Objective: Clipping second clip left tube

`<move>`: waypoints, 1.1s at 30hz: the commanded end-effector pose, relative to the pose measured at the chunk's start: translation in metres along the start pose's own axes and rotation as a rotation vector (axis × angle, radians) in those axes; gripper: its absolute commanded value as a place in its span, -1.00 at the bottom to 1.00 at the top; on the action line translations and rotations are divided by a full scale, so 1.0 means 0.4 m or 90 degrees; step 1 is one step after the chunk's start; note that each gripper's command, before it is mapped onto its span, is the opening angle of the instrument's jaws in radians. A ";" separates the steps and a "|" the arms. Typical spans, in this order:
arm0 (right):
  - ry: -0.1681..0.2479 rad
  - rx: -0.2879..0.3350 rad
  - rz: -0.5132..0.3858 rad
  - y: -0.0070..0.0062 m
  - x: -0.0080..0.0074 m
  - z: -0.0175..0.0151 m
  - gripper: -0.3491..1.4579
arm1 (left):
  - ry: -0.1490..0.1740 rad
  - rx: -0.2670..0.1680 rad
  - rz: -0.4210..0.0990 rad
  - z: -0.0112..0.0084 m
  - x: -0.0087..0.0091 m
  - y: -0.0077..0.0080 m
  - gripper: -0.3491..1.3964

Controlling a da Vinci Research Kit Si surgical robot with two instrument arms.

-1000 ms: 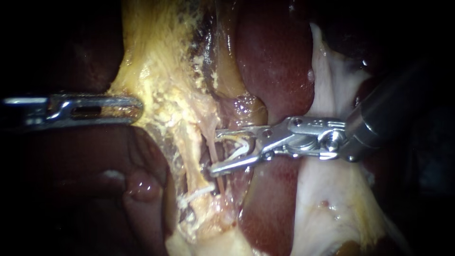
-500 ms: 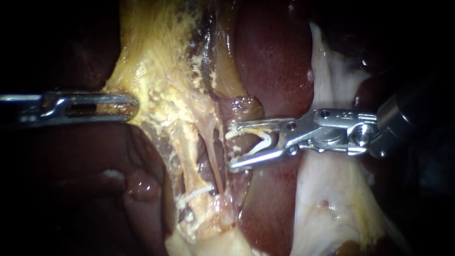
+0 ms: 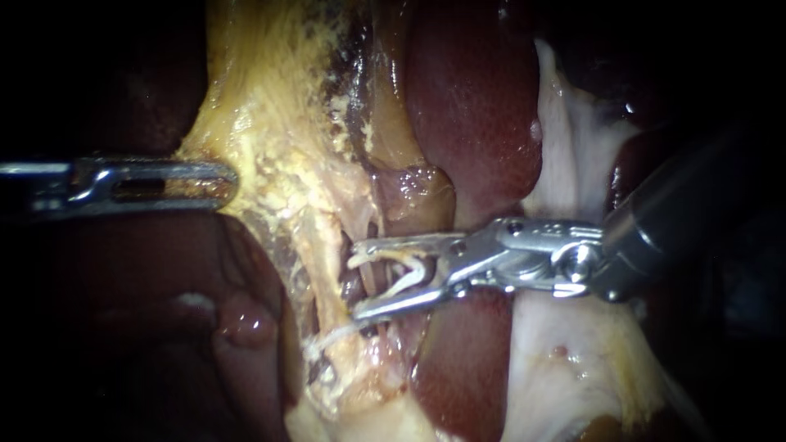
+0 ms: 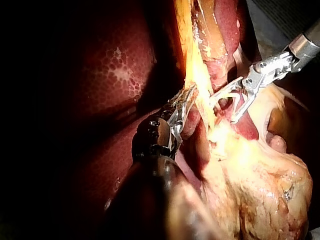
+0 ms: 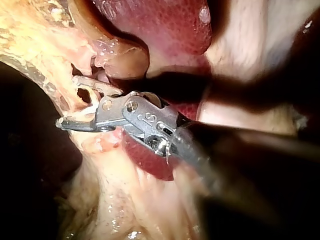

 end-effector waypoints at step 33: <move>-0.001 0.139 0.044 -0.0016 -0.0026 0.0074 0.03 | 0.000 0.000 0.000 -0.0001 0.0002 -0.0004 -1.00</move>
